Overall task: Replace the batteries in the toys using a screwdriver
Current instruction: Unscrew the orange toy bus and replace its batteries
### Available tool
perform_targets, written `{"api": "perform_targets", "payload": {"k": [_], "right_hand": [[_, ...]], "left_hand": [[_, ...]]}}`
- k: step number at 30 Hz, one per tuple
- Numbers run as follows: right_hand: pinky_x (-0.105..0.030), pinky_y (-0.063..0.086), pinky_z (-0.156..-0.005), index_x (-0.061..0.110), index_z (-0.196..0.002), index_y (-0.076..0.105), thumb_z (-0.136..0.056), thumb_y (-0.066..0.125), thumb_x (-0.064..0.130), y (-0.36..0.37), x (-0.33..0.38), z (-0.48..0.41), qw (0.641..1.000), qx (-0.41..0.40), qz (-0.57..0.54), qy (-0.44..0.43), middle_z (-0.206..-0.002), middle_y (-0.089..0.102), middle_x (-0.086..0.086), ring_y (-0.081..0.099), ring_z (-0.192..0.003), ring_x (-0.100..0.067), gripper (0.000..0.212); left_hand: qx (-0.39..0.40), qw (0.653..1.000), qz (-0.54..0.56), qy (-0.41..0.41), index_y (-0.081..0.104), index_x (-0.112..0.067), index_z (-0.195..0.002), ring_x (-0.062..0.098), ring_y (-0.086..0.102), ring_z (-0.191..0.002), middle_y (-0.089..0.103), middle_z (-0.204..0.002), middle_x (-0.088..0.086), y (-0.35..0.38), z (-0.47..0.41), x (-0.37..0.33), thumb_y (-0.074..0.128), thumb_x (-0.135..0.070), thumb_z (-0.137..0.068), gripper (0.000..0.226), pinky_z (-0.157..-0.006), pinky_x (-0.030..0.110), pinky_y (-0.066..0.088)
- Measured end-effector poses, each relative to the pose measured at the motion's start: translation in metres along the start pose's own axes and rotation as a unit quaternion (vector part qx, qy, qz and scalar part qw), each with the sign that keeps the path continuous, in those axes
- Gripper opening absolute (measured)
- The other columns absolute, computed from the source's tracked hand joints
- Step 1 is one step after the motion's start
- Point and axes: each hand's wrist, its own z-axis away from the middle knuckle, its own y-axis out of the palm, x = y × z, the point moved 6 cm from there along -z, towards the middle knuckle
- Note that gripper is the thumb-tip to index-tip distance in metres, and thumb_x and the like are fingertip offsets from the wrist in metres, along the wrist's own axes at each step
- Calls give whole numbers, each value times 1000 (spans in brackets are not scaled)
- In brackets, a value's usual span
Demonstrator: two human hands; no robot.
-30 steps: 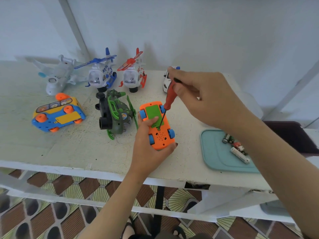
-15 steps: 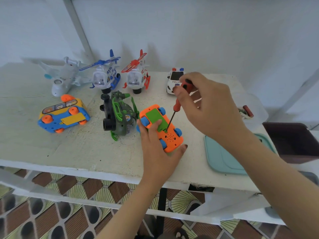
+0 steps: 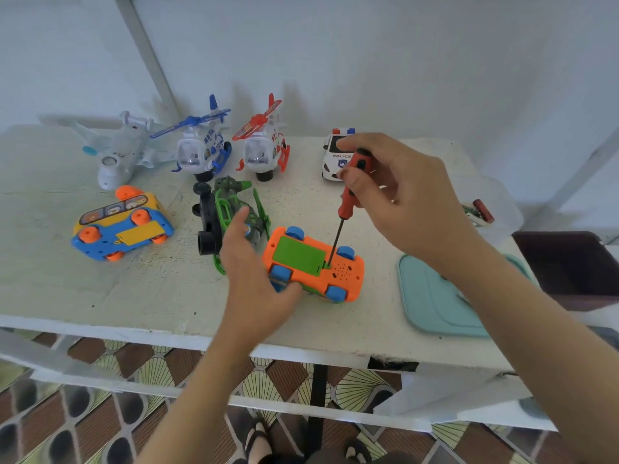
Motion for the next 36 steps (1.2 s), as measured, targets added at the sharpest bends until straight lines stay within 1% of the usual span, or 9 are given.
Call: {"api": "perform_targets", "payload": {"k": [4,9,12,14,18,25,31,34,36], "right_hand": [[-20,55,-72,22,-123,58,-93,57,8,-1,6,5,999,-13,-20,-23,-85,63,-4,69,-66,-13,33],[-17,52,-65,13,-120,62,-95,55,21,-3,-1,9,998,-51,2,-39,-82,61,-1,69,-65,-12,27],[-27,53,-83,3,-125,58,-98,39,13,-6,-9,5,998,-42,-48,-25,-77,65,-7,68,-73,-17,34],[-34,51,-96,0,-130,53,-98,36,6,-6,-11,2,994,-6,-109,-12,-76,67,-17,69,-83,-24,37],[-20,51,-87,7,-139,35,-96,39,-8,-8,-5,1,975,35,-221,-3,-100,63,-32,67,-88,-31,46],[-42,58,-75,7,-95,69,-88,65,9,-11,-3,-4,996,-22,-91,-4,-69,68,-11,71,-60,-21,9],[-13,36,-61,8,-71,66,-82,69,40,-24,-1,-7,980,-99,170,-25,-58,57,1,49,-66,-14,33],[-7,35,-60,9,-72,62,-93,58,29,-21,3,-5,980,-70,183,-38,-56,59,17,53,-62,-6,30],[-7,43,-65,9,-84,66,-95,51,16,-23,-1,-4,993,-44,104,-20,-66,67,8,61,-64,3,20]], "left_hand": [[202,978,47,18,25,-27,-146,-1,55,-108,49,-120,-28,6,-17,-9,71,-11,-71,89,-90,12,44],[145,989,-8,3,39,-31,-135,-2,46,-112,44,-118,-22,2,-14,-4,75,-47,-54,90,-91,2,33],[126,992,-1,-16,42,-35,-124,-2,48,-105,49,-114,-20,6,-5,-5,72,-55,-53,80,-90,7,37],[133,988,58,-45,42,-34,-117,-1,59,-98,56,-110,-10,10,0,-7,87,-34,-59,73,-83,13,48],[135,983,105,-59,39,-25,-111,-9,61,-85,56,-102,-5,15,3,-11,79,8,-71,66,-73,9,48],[141,977,143,-67,38,-23,-110,-5,62,-85,53,-103,0,19,2,-8,76,13,-72,64,-75,13,50],[139,974,165,-71,35,-16,-113,-10,60,-84,49,-104,1,20,3,-12,73,18,-71,66,-75,10,49],[145,970,179,-76,33,-11,-116,-11,61,-82,48,-103,0,21,4,-15,72,21,-71,67,-74,9,49],[144,968,188,-80,33,-11,-116,-12,61,-82,48,-103,0,20,4,-16,71,21,-70,68,-73,8,49]]}}
